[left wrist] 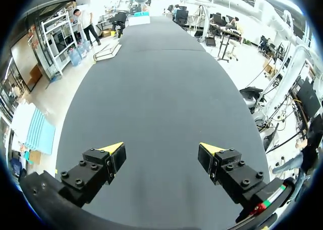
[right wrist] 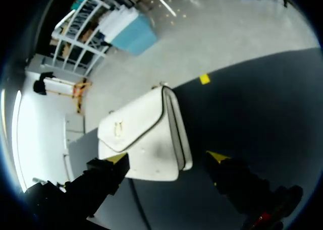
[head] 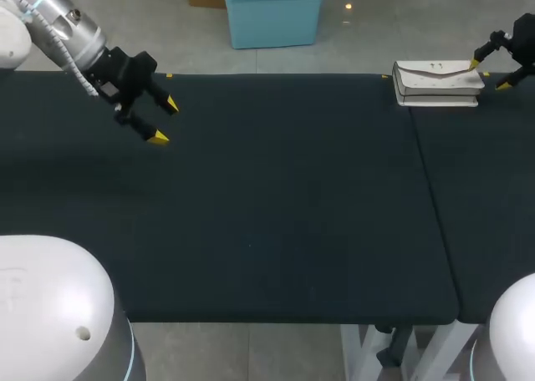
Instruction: Pick up the bag, open it, inspect its contents, close it, and place it on the opposite side
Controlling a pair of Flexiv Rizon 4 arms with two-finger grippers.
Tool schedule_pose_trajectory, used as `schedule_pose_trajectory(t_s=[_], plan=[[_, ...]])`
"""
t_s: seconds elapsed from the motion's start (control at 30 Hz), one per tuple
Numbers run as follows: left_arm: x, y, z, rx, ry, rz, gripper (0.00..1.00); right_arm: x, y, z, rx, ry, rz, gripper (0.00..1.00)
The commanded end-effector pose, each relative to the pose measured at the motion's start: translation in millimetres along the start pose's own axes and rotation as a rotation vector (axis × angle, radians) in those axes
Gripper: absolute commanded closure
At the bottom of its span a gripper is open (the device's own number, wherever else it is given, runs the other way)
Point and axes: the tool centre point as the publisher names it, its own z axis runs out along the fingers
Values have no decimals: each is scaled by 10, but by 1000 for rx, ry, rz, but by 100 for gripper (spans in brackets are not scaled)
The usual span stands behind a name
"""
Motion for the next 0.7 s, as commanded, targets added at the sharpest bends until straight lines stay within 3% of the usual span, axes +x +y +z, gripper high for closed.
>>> schedule_pose_trajectory(t_s=[0.03,0.1,0.33,0.4,0.57,0.63,0.7], plan=[[-4,6,6,3,0,1,0,-69,261,113,197,14,2,26],[-4,6,6,3,0,1,0,-78,275,159,213,18,3,35],[-4,6,6,3,0,1,0,-128,308,283,254,24,7,43],[-4,6,6,3,0,1,0,-127,316,304,261,25,5,51],[-4,6,6,3,0,1,0,-115,313,342,274,30,1,58],[-4,6,6,3,0,1,0,-113,303,360,280,34,-1,69],[-4,6,6,3,0,1,0,-112,284,378,285,39,0,95]])
